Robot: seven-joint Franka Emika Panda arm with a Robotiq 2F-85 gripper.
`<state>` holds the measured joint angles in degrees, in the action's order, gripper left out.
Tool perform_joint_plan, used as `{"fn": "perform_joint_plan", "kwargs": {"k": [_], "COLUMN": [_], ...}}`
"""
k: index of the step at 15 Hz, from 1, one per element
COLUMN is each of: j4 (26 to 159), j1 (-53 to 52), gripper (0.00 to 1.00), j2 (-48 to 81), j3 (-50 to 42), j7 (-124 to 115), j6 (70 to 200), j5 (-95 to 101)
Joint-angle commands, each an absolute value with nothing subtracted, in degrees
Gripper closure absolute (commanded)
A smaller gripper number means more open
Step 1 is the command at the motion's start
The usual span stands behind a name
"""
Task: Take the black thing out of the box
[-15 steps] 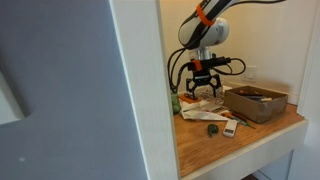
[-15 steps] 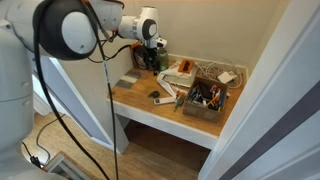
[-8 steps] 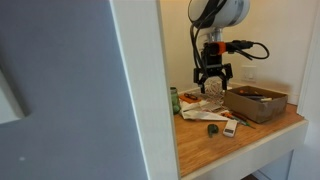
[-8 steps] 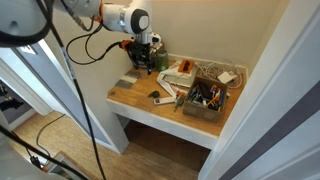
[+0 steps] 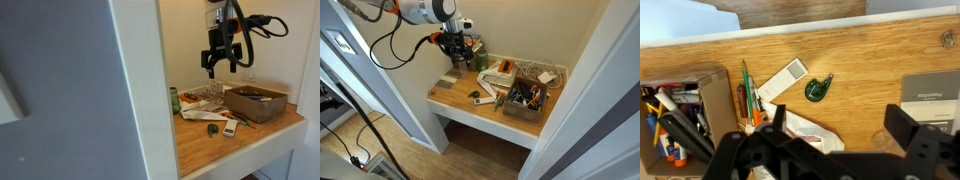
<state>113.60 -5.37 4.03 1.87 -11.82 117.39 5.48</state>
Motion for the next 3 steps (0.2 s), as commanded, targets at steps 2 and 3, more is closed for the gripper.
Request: {"fn": "perform_joint_plan", "kwargs": {"k": [2,3], "j4": [114.62,114.94], "j1": [-4.8,-4.79], "gripper": [0.0,0.0], "j2": [2.66,2.44], "j3": [2.41,2.42], "j7": [-11.22,-11.13], "j6": [117.64,117.84], "j5": [5.5,5.5]}}
